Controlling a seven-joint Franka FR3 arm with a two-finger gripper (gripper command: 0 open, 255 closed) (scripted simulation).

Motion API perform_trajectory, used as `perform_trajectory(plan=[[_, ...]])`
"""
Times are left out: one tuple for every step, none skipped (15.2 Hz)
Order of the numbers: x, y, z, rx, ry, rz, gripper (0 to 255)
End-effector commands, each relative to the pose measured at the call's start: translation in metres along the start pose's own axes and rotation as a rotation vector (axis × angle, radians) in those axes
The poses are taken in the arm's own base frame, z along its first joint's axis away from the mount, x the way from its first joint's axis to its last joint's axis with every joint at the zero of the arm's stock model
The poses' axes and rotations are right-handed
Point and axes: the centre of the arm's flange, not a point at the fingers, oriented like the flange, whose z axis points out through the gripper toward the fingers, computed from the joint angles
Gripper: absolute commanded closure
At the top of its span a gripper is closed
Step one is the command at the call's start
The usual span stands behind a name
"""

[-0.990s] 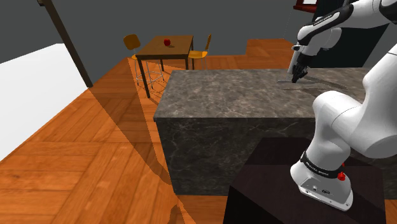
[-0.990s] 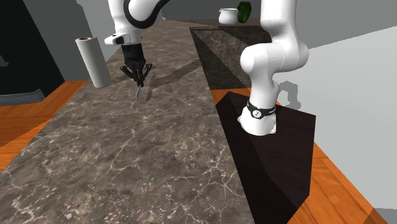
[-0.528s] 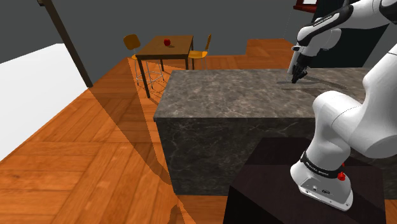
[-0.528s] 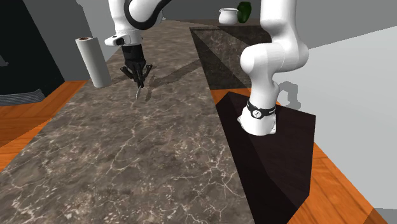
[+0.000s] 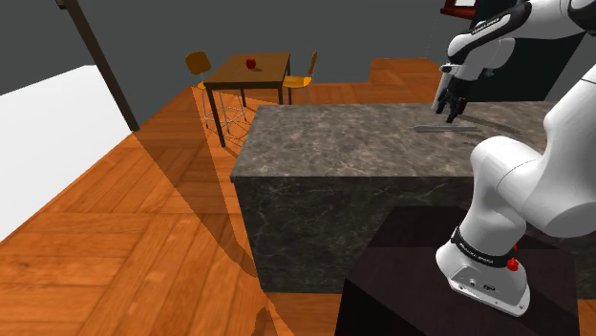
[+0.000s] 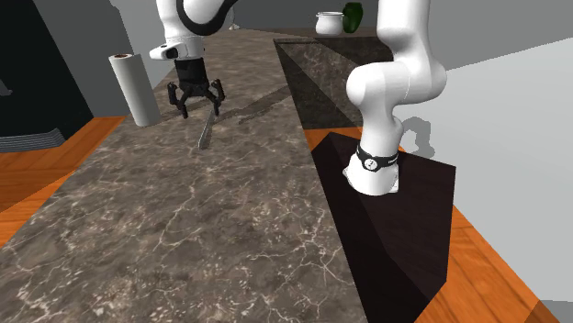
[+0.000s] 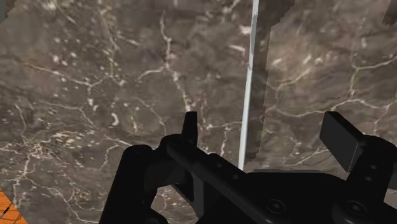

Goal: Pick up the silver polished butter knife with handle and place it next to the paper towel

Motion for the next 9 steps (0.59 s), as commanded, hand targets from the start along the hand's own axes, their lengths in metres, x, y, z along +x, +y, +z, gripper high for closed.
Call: perform_trajectory(plan=[[0.000,0.001,-0.024,0.001,0.001,0.000,0],[0.000,0.001,-0.035,0.001,0.001,0.000,0],[0.000,0.001,-0.035,0.001,0.001,0.000,0],[0.000,0.001,-0.035,0.001,0.001,0.000,0],[0.000,0.001,-0.035,0.001,0.001,0.000,0],[0.000,0.001,-0.035,0.001,0.001,0.000,0],[0.000,0.001,-0.035,0.001,0.001,0.000,0],[0.000,0.001,-0.035,0.001,0.001,0.000,0],[0.000,0.001,-0.035,0.001,0.001,0.000,0]])
